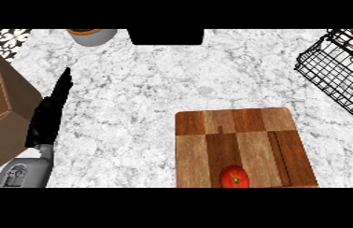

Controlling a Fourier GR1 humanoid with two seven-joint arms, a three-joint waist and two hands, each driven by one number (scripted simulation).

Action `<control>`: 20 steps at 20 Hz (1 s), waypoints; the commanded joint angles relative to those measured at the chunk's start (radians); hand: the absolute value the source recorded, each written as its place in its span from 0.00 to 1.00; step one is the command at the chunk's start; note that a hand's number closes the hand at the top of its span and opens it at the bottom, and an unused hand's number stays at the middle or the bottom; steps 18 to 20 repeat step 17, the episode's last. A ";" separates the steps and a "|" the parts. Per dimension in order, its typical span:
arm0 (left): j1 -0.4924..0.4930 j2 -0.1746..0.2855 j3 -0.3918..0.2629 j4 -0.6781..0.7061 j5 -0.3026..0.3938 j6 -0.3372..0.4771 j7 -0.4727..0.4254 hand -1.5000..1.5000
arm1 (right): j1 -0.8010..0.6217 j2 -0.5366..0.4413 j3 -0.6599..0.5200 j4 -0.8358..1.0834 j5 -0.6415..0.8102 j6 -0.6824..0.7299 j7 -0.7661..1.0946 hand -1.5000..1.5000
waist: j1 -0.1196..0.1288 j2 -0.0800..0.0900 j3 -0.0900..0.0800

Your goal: Pick the eggplant from the cutting board and place it in the tiered basket

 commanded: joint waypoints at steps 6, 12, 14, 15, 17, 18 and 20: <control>0.047 0.043 0.053 -0.032 0.018 -0.026 0.015 0.50 | 0.065 -0.082 -0.067 -0.191 -0.059 0.021 0.189 0.00 | -0.043 -0.022 -0.002; 0.104 0.038 0.074 -0.050 0.024 -0.007 0.017 0.50 | 0.235 -0.145 -0.100 -0.389 -0.138 0.079 0.189 0.00 | -0.098 -0.041 -0.002; 0.118 0.037 0.083 -0.018 0.020 -0.002 -0.005 0.50 | 0.262 -0.177 -0.117 -0.467 -0.163 0.085 0.190 0.00 | -0.119 -0.044 -0.003; 0.110 0.031 0.078 -0.036 0.017 0.005 0.014 0.50 | 0.328 -0.162 -0.134 -0.504 -0.187 0.040 0.162 0.00 | -0.126 -0.044 -0.001; 0.115 0.057 0.101 -0.042 0.022 -0.001 0.014 0.50 | 0.393 -0.182 -0.149 -0.576 -0.209 0.031 0.165 0.00 | -0.136 -0.046 -0.001; 0.115 0.057 0.101 -0.042 0.022 -0.001 0.014 0.50 | 0.393 -0.182 -0.149 -0.576 -0.209 0.031 0.165 0.00 | -0.136 -0.046 -0.001; 0.115 0.057 0.101 -0.042 0.022 -0.001 0.014 0.50 | 0.393 -0.182 -0.149 -0.576 -0.209 0.031 0.165 0.00 | -0.136 -0.046 -0.001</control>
